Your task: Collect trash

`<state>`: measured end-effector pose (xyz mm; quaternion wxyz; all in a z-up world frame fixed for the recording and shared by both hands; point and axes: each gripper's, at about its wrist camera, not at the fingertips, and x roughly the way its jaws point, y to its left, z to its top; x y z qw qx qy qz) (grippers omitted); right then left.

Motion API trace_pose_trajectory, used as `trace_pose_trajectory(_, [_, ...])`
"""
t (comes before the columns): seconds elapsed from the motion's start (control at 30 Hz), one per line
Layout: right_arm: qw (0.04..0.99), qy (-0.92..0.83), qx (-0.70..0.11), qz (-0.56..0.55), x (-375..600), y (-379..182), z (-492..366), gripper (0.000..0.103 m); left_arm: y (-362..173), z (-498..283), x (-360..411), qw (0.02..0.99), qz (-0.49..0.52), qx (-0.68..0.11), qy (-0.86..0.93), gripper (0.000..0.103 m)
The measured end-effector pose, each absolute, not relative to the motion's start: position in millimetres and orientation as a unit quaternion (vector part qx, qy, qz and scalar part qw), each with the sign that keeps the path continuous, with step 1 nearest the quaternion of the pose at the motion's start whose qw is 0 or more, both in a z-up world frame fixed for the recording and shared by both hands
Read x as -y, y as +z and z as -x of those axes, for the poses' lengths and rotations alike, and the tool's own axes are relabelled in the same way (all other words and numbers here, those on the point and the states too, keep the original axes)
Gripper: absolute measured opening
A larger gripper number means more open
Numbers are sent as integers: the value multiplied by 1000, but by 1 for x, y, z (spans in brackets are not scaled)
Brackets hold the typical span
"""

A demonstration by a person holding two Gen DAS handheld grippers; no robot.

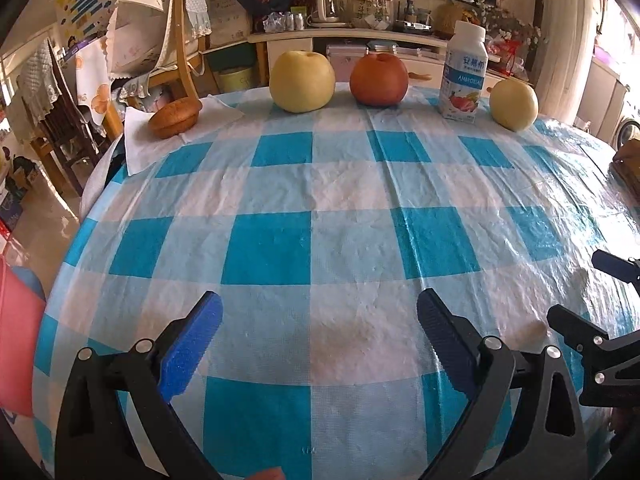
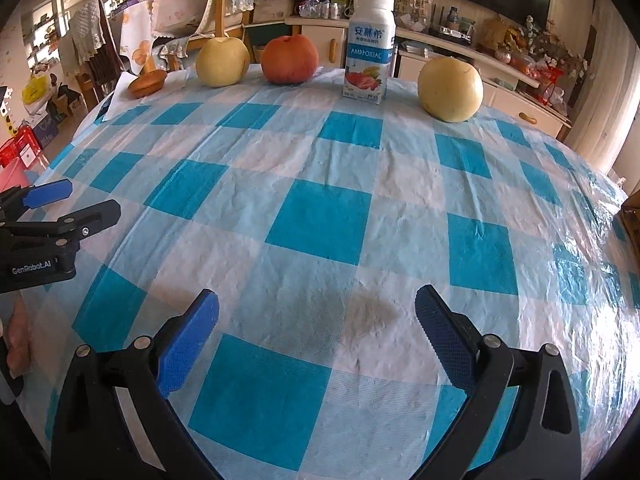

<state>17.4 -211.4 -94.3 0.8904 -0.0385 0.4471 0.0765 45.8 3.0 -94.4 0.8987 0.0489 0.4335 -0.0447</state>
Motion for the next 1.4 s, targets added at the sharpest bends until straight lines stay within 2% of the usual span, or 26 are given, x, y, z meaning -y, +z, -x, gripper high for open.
trace_pose_trajectory(0.57, [887,80,-454,31,215,-97,-19,99,-105,-56,-12,883,-29,-465,-45,99])
trace_pose_trajectory(1.4, [887,80,-455,31,215,-97,-19,99,-106,-54,-15,884,-37,-461,-63,100])
